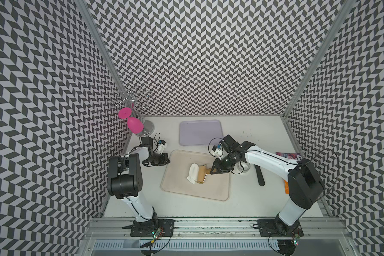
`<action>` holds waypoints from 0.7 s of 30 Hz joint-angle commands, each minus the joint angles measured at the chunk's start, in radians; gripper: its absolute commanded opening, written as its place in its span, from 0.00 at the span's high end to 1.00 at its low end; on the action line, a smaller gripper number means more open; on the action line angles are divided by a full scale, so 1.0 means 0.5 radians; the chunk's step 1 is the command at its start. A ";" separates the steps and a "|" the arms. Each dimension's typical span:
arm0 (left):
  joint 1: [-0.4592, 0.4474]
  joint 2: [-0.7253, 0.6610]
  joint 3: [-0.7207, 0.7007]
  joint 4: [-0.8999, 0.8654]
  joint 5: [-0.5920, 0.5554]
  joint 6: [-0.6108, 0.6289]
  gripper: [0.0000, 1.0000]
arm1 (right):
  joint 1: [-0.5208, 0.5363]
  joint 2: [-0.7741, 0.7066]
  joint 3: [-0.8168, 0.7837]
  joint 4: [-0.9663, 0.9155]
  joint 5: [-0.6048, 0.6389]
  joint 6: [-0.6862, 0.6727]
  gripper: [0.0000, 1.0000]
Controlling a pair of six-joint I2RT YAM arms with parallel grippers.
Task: Roll out the dumpling wrappers from the dough
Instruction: Flatten out the dough on the work surface.
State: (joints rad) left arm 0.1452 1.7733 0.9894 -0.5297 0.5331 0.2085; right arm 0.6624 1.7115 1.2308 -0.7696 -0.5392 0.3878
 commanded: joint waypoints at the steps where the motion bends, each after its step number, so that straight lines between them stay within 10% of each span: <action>1: 0.020 -0.021 -0.027 -0.053 0.023 0.039 1.00 | -0.071 0.106 -0.191 -0.522 0.583 0.054 1.00; 21: 0.021 -0.022 -0.027 -0.057 0.029 0.041 1.00 | -0.166 -0.128 0.296 -0.804 0.571 0.012 1.00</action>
State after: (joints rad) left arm 0.1459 1.7733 0.9894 -0.5297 0.5343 0.2085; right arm 0.5896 1.6508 1.3121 -1.0443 -0.3920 0.3962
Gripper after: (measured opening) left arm 0.067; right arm 0.309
